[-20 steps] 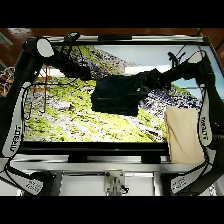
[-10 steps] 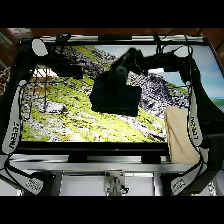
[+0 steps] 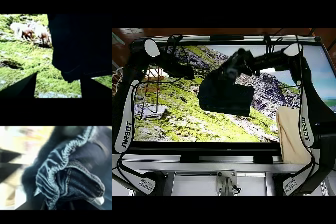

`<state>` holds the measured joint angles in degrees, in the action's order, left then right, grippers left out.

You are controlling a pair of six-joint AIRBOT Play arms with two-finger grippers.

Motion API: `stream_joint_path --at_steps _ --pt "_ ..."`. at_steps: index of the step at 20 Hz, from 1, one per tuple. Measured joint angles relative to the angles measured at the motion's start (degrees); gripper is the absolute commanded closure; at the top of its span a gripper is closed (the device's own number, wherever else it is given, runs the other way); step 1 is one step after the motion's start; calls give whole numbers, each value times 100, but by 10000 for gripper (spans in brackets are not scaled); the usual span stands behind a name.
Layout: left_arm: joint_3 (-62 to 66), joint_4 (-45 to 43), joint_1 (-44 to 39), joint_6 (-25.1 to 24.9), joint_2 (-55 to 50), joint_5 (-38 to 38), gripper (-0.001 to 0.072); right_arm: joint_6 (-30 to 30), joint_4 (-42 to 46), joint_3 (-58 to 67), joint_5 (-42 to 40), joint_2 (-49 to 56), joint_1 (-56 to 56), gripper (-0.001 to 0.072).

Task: Fold the shirts.

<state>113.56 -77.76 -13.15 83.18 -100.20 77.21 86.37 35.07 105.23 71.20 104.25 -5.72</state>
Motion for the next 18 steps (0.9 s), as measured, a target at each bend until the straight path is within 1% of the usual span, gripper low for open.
stream_joint_path --at_steps 4,7,8,9,10,13,17,18 --pt "0 -42 0 -2 0 0 97 323 1126 -905 284 0 42 619" --pt "0 -59 0 -4 -2 -2 97 693 2033 -1169 387 0 85 617" --pt "0 -68 0 -4 -7 -4 97 824 2297 -1215 439 7 83 555" --pt "0 -68 0 -4 -7 -9 97 955 2503 -1248 461 20 76 344" --pt "0 -68 0 -4 -7 -11 97 1091 2673 -1274 490 37 74 157" --pt "0 -70 0 -11 -7 -15 97 1202 2887 -1309 566 7 144 153" --pt "0 -72 0 -22 -7 -17 98 1246 2973 -1325 664 -393 474 153" --pt "0 -72 0 -22 -7 -17 98 1246 2881 -1325 581 -529 549 153"
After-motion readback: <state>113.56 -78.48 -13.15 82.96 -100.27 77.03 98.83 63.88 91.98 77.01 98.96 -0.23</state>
